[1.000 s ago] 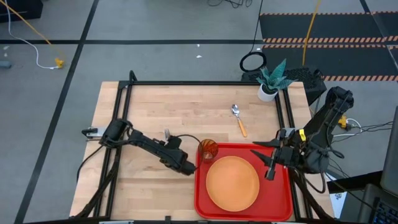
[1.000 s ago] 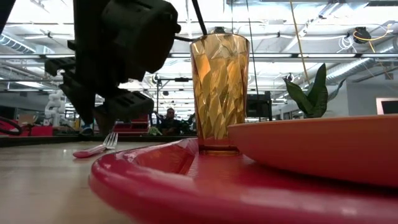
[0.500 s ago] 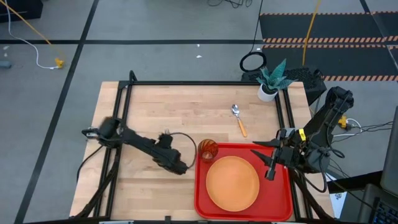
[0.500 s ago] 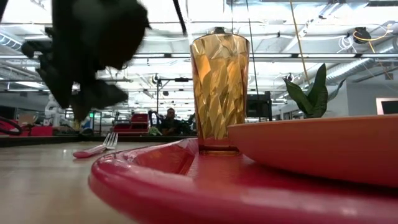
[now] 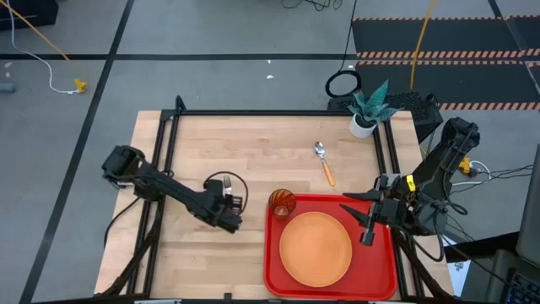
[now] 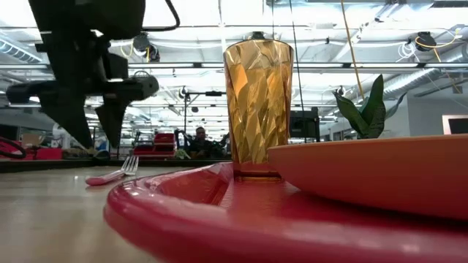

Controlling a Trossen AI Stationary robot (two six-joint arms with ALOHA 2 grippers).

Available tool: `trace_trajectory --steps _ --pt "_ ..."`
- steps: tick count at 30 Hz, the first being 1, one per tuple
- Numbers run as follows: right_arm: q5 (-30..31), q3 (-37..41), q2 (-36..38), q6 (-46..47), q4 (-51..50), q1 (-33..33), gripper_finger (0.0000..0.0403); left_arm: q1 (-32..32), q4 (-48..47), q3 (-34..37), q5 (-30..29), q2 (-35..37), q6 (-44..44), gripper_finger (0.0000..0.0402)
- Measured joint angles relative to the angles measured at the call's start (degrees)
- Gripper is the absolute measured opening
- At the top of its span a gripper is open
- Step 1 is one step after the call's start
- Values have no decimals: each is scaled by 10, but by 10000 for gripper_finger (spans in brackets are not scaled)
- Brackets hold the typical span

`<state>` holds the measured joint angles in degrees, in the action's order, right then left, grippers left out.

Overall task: Pick and place plate/cup/fork/spoon on tray
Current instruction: Put the pink fork to the right of the orange plate on the red tray

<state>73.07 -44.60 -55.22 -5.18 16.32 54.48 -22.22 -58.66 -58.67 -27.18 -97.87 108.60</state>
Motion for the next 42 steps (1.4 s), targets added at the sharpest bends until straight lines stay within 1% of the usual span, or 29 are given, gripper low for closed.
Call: trace_trajectory --steps 6,12,15,20,26,28,30,38,40,42 --pt "-1 0 0 0 2 0 128 14 59 0 1 -5 -24 202" --pt "-1 0 0 -3 2 0 128 32 65 2 0 -5 -39 202" --pt "-1 0 0 -4 2 0 128 40 91 19 0 -5 -43 202" --pt "-1 0 0 -3 2 0 128 46 170 64 4 -5 -52 202" --pt "-1 0 0 -2 2 0 128 46 203 97 6 -4 -49 199" --pt "-1 0 0 -2 2 0 128 46 204 100 6 -3 -53 188" --pt "-1 0 0 -2 2 0 128 46 207 101 8 -3 -65 167" --pt "-1 0 0 -2 2 0 128 46 208 103 12 -3 -116 55" --pt "-1 0 0 -2 2 0 128 46 211 103 11 -3 -131 37" --pt "-1 0 0 -2 2 0 128 46 216 102 11 -3 -143 30"
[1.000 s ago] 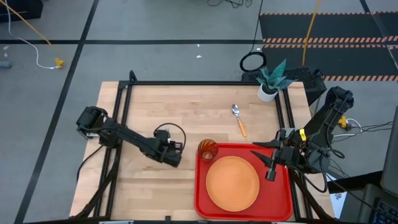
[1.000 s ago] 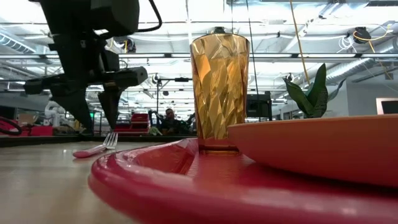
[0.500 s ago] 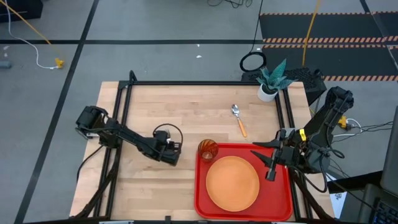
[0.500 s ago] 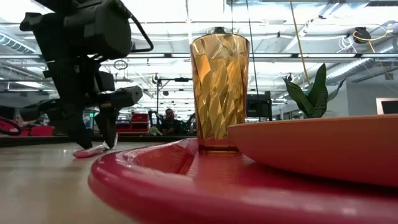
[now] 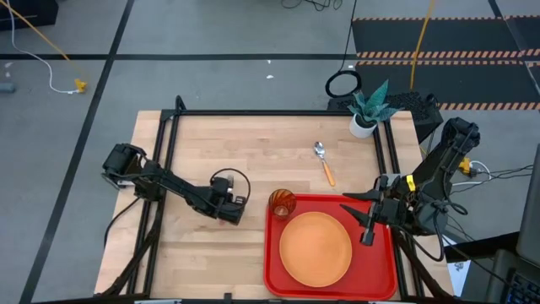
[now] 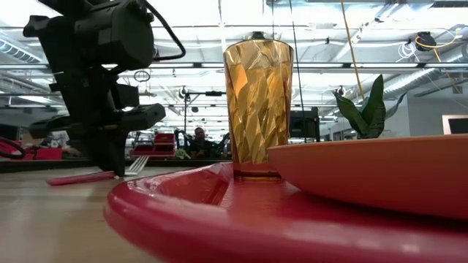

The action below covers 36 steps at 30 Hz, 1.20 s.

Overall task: Pick and place plate/cup/fork/spoon on tray
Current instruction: Put the pink fork to the right of the orange plate on the red tray

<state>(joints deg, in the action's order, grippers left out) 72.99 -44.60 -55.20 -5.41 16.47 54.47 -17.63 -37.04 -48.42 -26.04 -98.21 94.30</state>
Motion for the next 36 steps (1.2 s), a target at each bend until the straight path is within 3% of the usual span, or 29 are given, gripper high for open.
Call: trace_trajectory --steps 8,14,21,26,36 --pt "-3 0 0 0 0 0 128 0 -1 0 -6 -1 -28 47" --pt "-13 0 0 2 0 0 128 0 -1 0 -8 3 -49 30" --pt "-13 0 0 2 0 0 128 6 5 -6 -10 22 -133 32" --pt "-13 0 0 3 0 0 128 6 6 -6 -14 54 -143 4" --pt "-13 0 -4 17 0 0 128 -2 -1 -7 -18 61 -173 9"
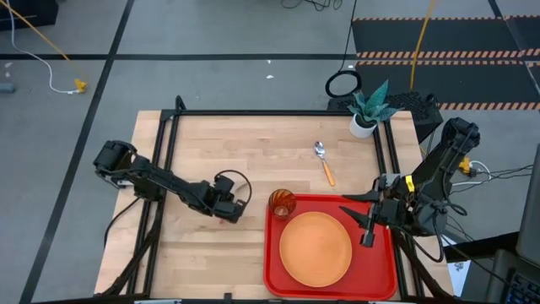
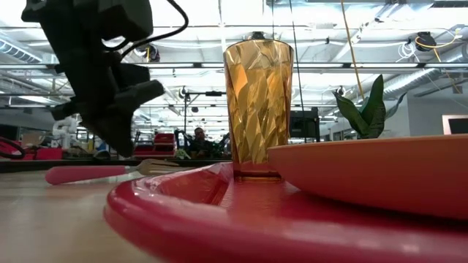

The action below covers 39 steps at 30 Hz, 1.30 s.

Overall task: Pick and place plate/cup/fork/spoon on tray
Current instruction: Put the pink fork to the right of the orange plate on the red tray

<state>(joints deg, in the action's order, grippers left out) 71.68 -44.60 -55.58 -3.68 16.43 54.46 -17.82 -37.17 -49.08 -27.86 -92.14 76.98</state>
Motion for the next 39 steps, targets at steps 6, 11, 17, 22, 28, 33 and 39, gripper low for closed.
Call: trace_trajectory --steps 6,11,17,22,28,33,39 --pt "0 0 -3 0 1 0 128 0 29 0 2 3 -11 25" --pt "0 0 -3 -1 0 0 128 0 57 0 5 3 -27 42" --pt "0 0 -3 0 1 0 128 0 57 0 14 -8 -1 101" --pt "-3 0 -3 5 1 0 128 2 69 0 13 -37 3 148" --pt "-15 0 -3 -4 21 -1 128 20 74 -1 22 -70 3 159" --pt "-15 0 -3 -9 20 -1 128 27 74 -1 14 -68 -9 118" --pt "-15 0 -3 -13 20 -1 128 41 71 0 -23 -68 -44 13"
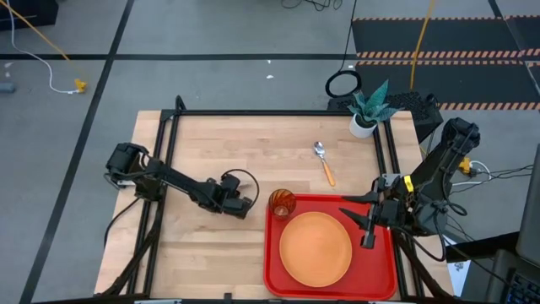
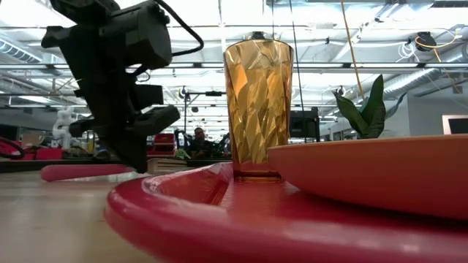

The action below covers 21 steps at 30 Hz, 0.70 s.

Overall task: Pick and place plate/cup/fork/spoon on tray
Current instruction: Put the pink fork to the right of the orange plate on the red tray

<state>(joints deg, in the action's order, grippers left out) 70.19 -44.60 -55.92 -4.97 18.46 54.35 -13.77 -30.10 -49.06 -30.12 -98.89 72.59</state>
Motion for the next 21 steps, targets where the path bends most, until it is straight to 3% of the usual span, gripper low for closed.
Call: trace_trajectory --steps 6,12,16,21 --pt "0 0 -6 24 2 0 128 24 4 0 -17 42 -63 6" --pt "0 0 -28 26 31 -21 128 23 53 0 -68 154 -143 5" --pt "0 0 -61 22 57 -48 128 -3 179 0 -90 225 -245 8" --pt "-37 0 -103 24 93 -69 128 -66 405 0 -92 259 -410 4"
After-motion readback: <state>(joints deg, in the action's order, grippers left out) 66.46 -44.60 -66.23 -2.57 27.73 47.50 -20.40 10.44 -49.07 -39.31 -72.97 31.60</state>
